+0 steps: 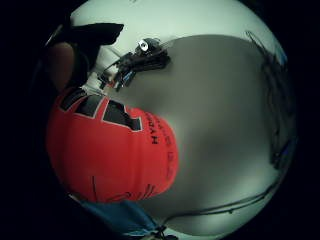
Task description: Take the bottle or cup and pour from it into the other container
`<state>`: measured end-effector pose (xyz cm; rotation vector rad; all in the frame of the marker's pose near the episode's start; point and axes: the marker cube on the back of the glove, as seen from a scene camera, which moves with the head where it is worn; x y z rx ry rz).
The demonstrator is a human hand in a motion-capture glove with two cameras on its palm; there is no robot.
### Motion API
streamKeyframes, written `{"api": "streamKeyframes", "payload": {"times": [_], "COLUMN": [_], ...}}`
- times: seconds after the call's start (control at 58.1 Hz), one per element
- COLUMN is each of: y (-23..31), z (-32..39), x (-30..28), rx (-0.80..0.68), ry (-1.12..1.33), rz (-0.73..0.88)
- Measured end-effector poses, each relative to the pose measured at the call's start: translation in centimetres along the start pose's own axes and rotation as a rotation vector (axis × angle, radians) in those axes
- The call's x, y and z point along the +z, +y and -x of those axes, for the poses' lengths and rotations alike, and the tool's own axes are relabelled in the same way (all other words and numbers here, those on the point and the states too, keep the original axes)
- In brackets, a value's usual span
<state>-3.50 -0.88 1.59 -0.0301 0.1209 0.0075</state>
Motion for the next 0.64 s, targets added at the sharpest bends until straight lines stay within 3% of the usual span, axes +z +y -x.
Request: {"api": "streamKeyframes", "payload": {"times": [0.31, 0.637], "y": [1.7, 1.1], "z": [-5.4, -4.0], "x": [-2.1, -1.2], "rx": [0.081, 0.003], "ry": [-0.17, -0.128], "rz": [-0.087, -0.032]}}
